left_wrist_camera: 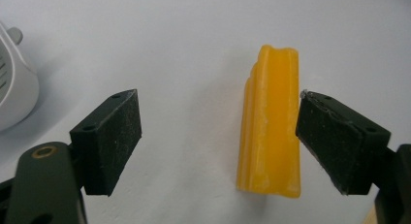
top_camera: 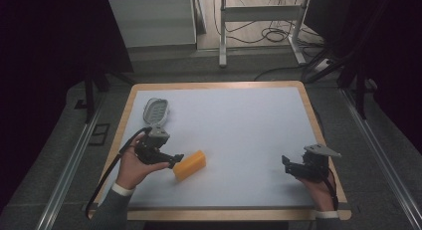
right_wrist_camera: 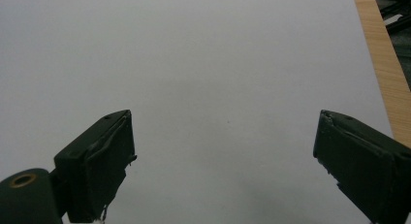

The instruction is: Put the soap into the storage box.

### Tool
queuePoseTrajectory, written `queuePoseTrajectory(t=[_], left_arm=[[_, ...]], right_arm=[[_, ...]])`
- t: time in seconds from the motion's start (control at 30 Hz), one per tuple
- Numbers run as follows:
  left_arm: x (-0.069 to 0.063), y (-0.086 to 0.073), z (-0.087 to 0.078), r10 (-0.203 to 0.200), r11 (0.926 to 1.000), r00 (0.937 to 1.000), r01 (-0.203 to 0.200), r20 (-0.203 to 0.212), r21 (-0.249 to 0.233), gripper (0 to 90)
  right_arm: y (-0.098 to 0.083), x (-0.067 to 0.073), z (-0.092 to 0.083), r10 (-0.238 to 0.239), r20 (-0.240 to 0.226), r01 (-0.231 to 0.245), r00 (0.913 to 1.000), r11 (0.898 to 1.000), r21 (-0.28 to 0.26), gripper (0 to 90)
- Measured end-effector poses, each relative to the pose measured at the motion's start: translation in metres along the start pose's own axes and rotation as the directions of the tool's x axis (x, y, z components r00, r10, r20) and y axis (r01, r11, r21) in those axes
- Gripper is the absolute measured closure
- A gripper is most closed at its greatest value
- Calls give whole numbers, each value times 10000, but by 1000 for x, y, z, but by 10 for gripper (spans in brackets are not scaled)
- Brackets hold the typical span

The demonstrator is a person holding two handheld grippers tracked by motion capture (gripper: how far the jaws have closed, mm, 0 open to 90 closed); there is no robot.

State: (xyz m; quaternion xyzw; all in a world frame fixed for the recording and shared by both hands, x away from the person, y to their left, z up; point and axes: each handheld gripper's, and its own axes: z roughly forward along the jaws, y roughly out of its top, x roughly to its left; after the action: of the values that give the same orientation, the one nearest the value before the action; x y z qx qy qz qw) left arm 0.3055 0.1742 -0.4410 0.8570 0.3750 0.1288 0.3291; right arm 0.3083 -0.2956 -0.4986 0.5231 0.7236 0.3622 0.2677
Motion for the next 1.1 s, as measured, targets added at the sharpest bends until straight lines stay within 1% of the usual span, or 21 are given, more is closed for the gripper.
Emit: queuePoseTrajectory(t=[0.07,0.2,0.3,0.43,0.47,0.63,0.8,0.9,1.1], left_arm=[[-3,0,4,14,10000,9999,-15,108,68,172],[-8,0,11,171,9993,9995,-180,277,329,173],[-10,0,16,161,9989,9989,-180,443,432,175],[-11,0,22,193,9973,9981,-234,578,702,187],[-12,0,24,150,9969,9979,-198,625,765,191],[-16,0,35,9,9939,9977,-83,678,1100,208],[-19,0,46,46,9896,9970,-156,773,1428,217],[-21,0,50,19,9884,9966,-144,826,1514,227],[-24,-2,58,85,9841,9965,-230,828,1760,276]], right_arm=[[0,0,0,-3,16,3,10000,10000,9,76],[0,0,0,-18,19,18,10000,10000,27,76],[0,1,1,-9,15,9,10000,10000,34,76],[-1,1,1,-31,5,31,10000,10000,67,76],[-1,1,2,-35,7,35,10000,10000,73,76],[-1,1,2,-41,12,41,10000,9999,112,76],[-2,1,3,-66,17,65,10000,9999,140,76],[-2,1,3,-61,23,60,10000,9999,146,76],[-2,0,3,-77,57,76,10000,9998,163,76]])
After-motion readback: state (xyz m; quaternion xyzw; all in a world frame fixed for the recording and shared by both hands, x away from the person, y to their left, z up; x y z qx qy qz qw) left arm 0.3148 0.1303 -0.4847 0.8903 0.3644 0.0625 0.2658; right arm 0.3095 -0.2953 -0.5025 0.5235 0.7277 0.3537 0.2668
